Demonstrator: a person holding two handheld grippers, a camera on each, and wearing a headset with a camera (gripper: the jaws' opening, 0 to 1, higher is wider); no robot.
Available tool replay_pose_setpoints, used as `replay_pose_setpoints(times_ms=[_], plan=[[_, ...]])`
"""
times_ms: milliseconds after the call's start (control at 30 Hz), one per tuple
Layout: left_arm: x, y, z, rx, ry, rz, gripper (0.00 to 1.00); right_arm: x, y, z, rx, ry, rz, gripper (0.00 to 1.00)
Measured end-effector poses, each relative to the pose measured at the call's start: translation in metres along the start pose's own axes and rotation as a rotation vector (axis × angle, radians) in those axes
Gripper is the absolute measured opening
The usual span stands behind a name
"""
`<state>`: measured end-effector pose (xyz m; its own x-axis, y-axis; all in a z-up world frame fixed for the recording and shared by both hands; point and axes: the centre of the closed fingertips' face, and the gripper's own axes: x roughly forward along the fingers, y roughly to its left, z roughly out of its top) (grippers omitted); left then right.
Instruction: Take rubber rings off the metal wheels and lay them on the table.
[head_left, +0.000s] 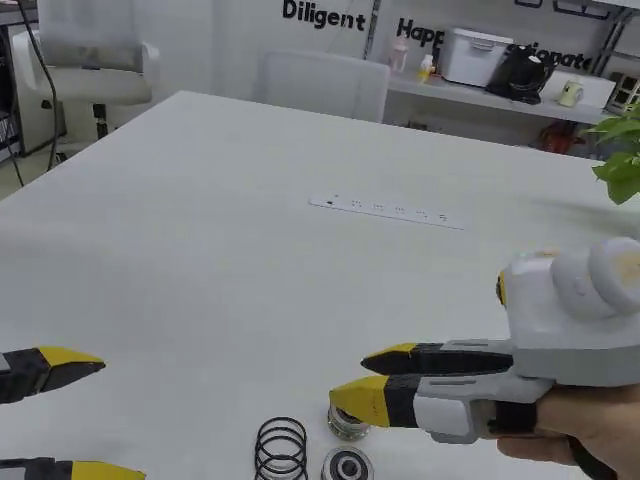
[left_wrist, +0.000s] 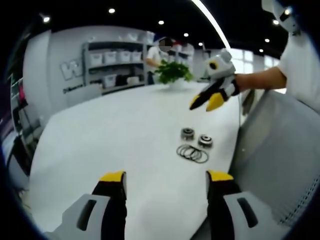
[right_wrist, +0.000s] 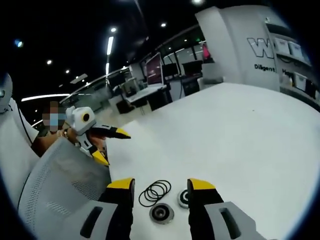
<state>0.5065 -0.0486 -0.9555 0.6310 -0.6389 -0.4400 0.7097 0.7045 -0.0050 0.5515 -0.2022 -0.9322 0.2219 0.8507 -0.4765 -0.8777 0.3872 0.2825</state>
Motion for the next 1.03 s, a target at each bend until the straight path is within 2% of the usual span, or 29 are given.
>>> replay_pose_setpoints(times_ms=[133,300,400,533,733,867,1033], plan=[[0.0,0.001,0.004,-0.01,-0.023,0.003,0.67,-0.018,0.0,-0.001,-0.026,-0.009,-0.019,0.49],[-0.003,0.006,0.003,-0.02,-0.039,0.014,0.69,-0.039,-0.002,0.001,-0.027,-0.055,-0.052,0.59],[-0.005,0.01,0.002,-0.025,-0.04,0.027,0.71,-0.054,-0.007,0.004,-0.029,-0.101,-0.089,0.66],[-0.008,0.014,0.003,-0.032,-0.047,0.044,0.74,-0.07,-0.012,0.001,-0.012,-0.132,-0.118,0.73],[-0.011,0.015,0.003,-0.04,-0.05,0.057,0.77,-0.088,-0.025,-0.012,0.033,-0.176,-0.186,0.82],[-0.012,0.013,0.002,-0.046,-0.051,0.061,0.79,-0.094,-0.032,-0.025,0.036,-0.17,-0.223,0.89],[-0.015,0.013,0.0,-0.05,-0.046,0.068,0.81,-0.099,-0.034,-0.041,0.061,-0.16,-0.253,0.93]])
